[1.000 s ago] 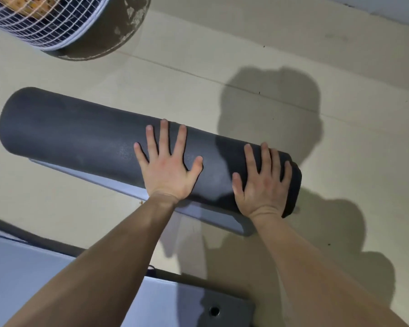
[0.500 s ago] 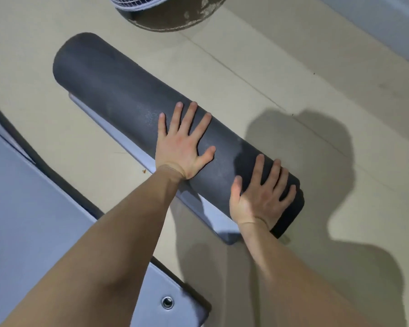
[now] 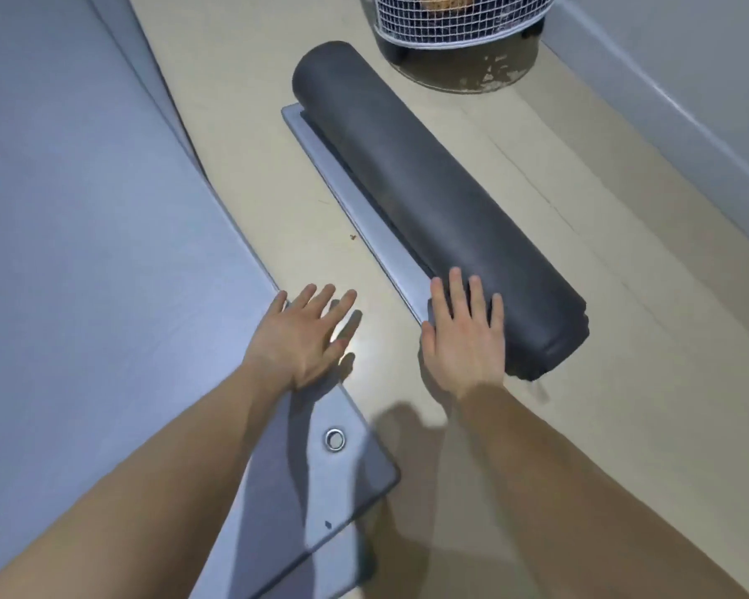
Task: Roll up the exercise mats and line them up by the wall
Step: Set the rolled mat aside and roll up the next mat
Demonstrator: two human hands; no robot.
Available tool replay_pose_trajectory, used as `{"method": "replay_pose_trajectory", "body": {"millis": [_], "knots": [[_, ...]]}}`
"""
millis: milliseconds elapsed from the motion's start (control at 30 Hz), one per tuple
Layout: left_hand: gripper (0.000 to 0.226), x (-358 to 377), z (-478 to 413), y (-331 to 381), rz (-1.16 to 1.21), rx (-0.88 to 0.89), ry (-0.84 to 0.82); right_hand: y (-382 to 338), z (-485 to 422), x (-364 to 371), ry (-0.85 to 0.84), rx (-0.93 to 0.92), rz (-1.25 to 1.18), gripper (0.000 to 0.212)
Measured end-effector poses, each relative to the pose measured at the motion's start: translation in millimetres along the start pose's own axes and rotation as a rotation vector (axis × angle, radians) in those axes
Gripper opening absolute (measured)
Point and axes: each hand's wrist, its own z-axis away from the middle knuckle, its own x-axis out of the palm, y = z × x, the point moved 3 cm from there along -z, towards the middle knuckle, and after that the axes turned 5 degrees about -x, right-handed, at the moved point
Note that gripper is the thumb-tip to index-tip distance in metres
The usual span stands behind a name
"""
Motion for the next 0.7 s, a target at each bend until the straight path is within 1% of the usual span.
{"method": "replay_pose_trajectory", "body": {"millis": [67,167,267,333,400,467,500,533,600,633,700], "knots": [[0.082,21,50,-33,0.026,-0.049,-0.005,-36,15,-5,-0.012,-0.051,-0.010,0.061],[0.084,60,123,-76,0.148,-0.158,-0.024,-96,35,-2,-0.080,-0.152,-0.053,0.055],[0.087,108,197,-105,0.179,-0.234,-0.044,-164,67,6,-0.159,-0.343,-0.035,0.051],[0.080,140,248,-117,0.176,-0.299,-0.055,-208,99,11,-0.206,-0.457,-0.042,0.051],[0.070,168,302,-120,0.216,-0.407,-0.106,-242,137,16,-0.285,-0.514,-0.075,0.051],[0.075,195,355,-114,0.249,-0.504,-0.183,-266,177,24,-0.393,-0.573,-0.058,0.051],[0.080,208,379,-109,0.261,-0.535,-0.208,-273,198,30,-0.446,-0.600,-0.017,0.057],[0.084,219,400,-105,0.279,-0.570,-0.215,-279,216,37,-0.485,-0.625,0.033,0.068],[0.087,236,430,-98,0.325,-0.654,-0.196,-286,239,50,-0.496,-0.642,0.132,0.090],[0.086,242,440,-95,0.342,-0.681,-0.177,-288,246,54,-0.470,-0.639,0.167,0.094],[0.078,248,452,-90,0.367,-0.716,-0.131,-287,254,62,-0.402,-0.646,0.224,0.093]]}}
